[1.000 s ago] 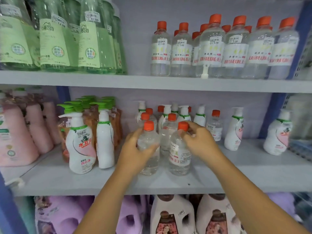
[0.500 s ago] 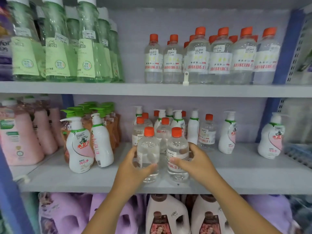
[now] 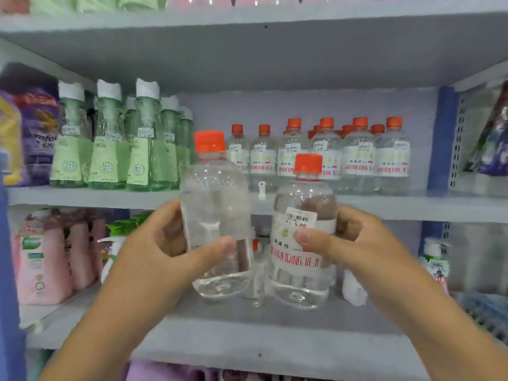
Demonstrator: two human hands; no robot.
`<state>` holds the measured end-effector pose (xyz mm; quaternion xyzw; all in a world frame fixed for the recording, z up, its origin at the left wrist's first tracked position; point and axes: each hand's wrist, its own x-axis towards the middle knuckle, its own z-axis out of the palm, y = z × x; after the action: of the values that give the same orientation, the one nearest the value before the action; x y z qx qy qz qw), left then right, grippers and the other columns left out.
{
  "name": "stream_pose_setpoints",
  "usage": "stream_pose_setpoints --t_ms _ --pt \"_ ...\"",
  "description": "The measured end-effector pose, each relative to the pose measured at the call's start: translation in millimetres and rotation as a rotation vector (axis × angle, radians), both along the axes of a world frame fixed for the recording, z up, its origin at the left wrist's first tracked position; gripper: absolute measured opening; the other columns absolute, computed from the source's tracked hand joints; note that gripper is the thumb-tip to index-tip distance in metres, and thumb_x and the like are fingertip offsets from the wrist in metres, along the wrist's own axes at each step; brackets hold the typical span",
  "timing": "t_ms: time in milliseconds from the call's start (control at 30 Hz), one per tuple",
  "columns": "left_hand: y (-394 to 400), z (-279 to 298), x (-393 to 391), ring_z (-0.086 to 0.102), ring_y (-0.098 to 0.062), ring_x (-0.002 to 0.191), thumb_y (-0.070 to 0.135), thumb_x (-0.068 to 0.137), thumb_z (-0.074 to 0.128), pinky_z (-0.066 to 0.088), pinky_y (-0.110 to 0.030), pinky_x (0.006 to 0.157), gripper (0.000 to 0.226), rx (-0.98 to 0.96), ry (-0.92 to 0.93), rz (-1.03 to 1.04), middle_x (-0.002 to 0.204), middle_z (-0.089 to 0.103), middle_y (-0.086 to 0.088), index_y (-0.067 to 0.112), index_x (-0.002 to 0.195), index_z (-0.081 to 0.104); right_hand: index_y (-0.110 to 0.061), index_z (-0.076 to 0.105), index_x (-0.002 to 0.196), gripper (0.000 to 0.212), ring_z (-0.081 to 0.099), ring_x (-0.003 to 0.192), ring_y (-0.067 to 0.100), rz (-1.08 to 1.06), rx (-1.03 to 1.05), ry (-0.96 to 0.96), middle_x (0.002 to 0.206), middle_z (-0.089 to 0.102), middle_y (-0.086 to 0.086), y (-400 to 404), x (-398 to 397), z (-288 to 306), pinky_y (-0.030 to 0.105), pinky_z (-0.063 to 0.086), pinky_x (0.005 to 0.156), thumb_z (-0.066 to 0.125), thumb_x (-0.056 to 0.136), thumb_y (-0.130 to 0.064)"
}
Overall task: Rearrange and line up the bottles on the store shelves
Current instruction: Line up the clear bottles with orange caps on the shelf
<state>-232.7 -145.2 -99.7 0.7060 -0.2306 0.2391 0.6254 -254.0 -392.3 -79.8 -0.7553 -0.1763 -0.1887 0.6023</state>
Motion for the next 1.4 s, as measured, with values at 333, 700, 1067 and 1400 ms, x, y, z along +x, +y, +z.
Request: stream_pose_setpoints --t_ms 333,700,1067,1400 --pt "-16 90 62 0.068 0.000 0.098 0.053 0.069 0.086 0.056 -0.031 0.083 0.052 0.094 -0.099 0.184 0.106 0.073 0.021 0.039 0.115 0.067 -0.024 0.073 0.102 0.034 0.076 0.086 0.007 -0.193 -0.057 -0.189 0.094 0.079 -0.010 -11 50 107 0.033 0.059 0.078 0.086 0.075 -0.040" --pt "3 95 164 0.067 -0.008 0.092 0.055 0.074 0.084 0.055 -0.029 0.075 0.055 0.296 0.065 0.173 0.105 0.069 0.014 0.031 0.117 0.060 -0.032 0.070 0.096 0.026 0.073 0.085 0.005 -0.310 -0.216 -0.110 0.094 0.076 -0.012 23 128 94 0.030 0.060 0.081 0.084 0.078 -0.045" --pt "6 122 219 0.071 -0.017 0.094 0.046 0.074 0.088 0.064 -0.037 0.076 0.057 0.512 0.206 0.056 0.110 0.068 0.007 0.027 0.119 0.058 -0.016 0.036 0.151 0.100 0.052 0.131 0.025 -0.643 -0.758 -0.120 0.149 0.049 0.002 61 167 128 0.035 0.046 0.099 0.086 0.072 -0.052" --pt "2 123 257 0.071 -0.019 0.098 0.039 0.074 0.090 0.064 -0.041 0.082 0.047 0.484 0.252 -0.048 0.110 0.071 0.002 0.027 0.104 0.057 -0.012 0.029 0.153 0.111 0.039 0.134 0.030 -0.911 -1.156 -0.233 0.130 0.058 0.010 68 191 140 0.043 0.040 0.105 0.081 0.070 -0.064"
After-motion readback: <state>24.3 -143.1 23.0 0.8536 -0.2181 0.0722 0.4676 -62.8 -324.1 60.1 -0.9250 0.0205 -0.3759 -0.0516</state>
